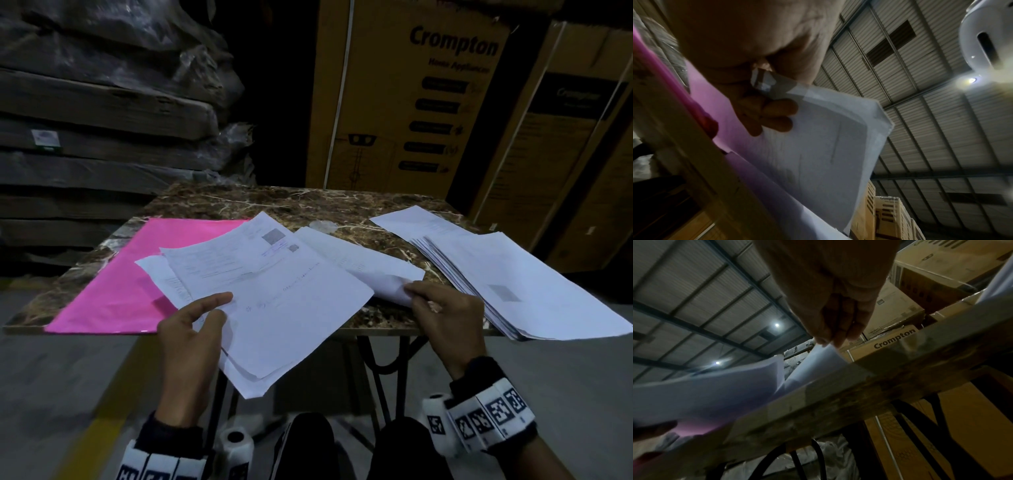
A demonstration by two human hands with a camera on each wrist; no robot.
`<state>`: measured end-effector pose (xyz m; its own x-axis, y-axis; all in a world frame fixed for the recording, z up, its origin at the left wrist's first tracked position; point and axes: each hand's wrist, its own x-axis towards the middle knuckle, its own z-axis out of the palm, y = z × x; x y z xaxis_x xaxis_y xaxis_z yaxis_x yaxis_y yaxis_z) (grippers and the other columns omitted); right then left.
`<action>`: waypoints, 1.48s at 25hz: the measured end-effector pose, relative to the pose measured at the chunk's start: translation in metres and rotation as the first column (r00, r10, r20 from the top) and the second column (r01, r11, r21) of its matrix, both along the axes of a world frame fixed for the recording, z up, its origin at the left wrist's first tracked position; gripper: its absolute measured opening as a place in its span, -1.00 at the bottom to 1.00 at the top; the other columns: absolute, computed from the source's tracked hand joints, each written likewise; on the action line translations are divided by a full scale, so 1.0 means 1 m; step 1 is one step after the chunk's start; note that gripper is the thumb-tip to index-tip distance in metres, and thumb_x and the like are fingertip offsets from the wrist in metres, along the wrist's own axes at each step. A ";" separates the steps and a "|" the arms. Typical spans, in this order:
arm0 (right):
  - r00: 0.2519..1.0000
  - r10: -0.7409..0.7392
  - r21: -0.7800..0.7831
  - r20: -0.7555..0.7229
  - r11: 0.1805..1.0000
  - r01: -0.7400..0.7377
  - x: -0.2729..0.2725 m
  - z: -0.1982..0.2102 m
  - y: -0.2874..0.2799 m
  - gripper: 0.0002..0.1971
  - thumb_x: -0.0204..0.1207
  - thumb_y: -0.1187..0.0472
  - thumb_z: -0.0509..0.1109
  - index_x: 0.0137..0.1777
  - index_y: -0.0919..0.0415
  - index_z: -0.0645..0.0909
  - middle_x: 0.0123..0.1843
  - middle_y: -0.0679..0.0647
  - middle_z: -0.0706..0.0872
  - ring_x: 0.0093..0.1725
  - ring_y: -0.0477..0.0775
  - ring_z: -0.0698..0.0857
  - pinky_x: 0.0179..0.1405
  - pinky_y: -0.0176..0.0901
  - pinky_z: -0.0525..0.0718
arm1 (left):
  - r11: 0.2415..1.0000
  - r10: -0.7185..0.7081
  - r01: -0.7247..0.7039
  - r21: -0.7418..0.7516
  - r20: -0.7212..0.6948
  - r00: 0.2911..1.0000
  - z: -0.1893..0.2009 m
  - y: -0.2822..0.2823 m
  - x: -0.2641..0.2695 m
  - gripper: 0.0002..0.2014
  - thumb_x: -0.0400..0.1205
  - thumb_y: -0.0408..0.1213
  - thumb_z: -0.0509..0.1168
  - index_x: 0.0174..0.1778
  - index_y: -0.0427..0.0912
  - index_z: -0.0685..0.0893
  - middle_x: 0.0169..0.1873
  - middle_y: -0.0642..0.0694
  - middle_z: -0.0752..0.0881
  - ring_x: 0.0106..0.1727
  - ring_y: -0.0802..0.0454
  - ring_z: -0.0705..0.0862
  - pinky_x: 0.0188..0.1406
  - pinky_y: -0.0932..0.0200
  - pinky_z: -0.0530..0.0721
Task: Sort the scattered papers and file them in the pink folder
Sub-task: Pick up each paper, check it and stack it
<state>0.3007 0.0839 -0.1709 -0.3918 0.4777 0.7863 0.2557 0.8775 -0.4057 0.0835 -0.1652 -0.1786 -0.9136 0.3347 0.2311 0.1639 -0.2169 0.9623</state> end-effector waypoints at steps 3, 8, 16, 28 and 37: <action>0.991 -0.102 -0.023 -0.081 0.995 0.101 -0.002 0.014 0.003 -0.74 0.38 0.55 0.51 0.01 0.28 0.85 -0.05 0.14 0.87 -0.10 0.04 0.81 0.13 -0.65 0.51 | 1.000 -0.010 0.010 -0.008 -0.007 1.000 0.001 0.001 -0.002 -0.70 0.62 -0.59 0.28 -0.05 -0.14 0.83 0.11 0.05 0.79 0.25 0.15 0.67 0.08 0.32 0.57; 0.983 -0.054 0.103 -0.177 0.992 0.073 -0.006 0.031 -0.018 -0.78 0.44 0.52 0.51 0.05 0.34 0.82 0.01 0.17 0.85 -0.05 -0.01 0.80 0.15 -0.38 0.67 | 0.994 -0.050 0.050 -0.094 -0.001 0.999 -0.003 0.005 -0.001 -0.69 0.62 -0.56 0.28 -0.06 -0.10 0.86 0.09 0.09 0.80 0.26 0.06 0.69 0.28 0.05 0.65; 0.944 0.328 0.086 0.044 0.940 -0.330 -0.012 -0.002 -0.087 -0.78 0.40 0.49 0.53 -0.02 0.23 0.84 0.00 0.00 0.86 0.02 -0.11 0.81 0.04 -0.14 0.76 | 0.978 -0.125 0.123 -0.170 0.003 0.992 -0.005 0.014 0.009 -0.66 0.66 -0.52 0.28 0.25 -0.07 0.74 0.21 0.10 0.73 0.28 0.14 0.67 0.43 -0.03 0.60; 0.830 0.556 -0.260 0.040 0.808 -0.529 -0.007 0.000 -0.093 -0.76 0.49 0.49 0.50 0.05 0.21 0.85 0.03 -0.08 0.86 0.09 -0.11 0.81 0.05 -0.11 0.76 | 0.942 -0.246 0.195 -0.274 -0.168 0.954 -0.020 0.025 0.021 -0.35 0.45 -0.44 0.60 0.42 0.06 0.58 0.40 0.14 0.61 0.41 0.27 0.52 0.27 0.43 0.49; 0.967 -0.060 -0.403 0.246 0.901 0.159 0.050 -0.009 -0.047 -0.65 0.59 0.19 0.46 0.37 0.10 0.69 0.31 -0.11 0.67 0.26 -0.18 0.58 0.24 -0.33 0.43 | 0.820 -0.506 0.439 -0.367 -0.105 0.856 -0.015 0.023 0.034 -0.49 0.52 -0.56 0.42 0.26 0.10 0.73 0.29 0.31 0.65 0.27 0.63 0.51 0.01 0.74 0.42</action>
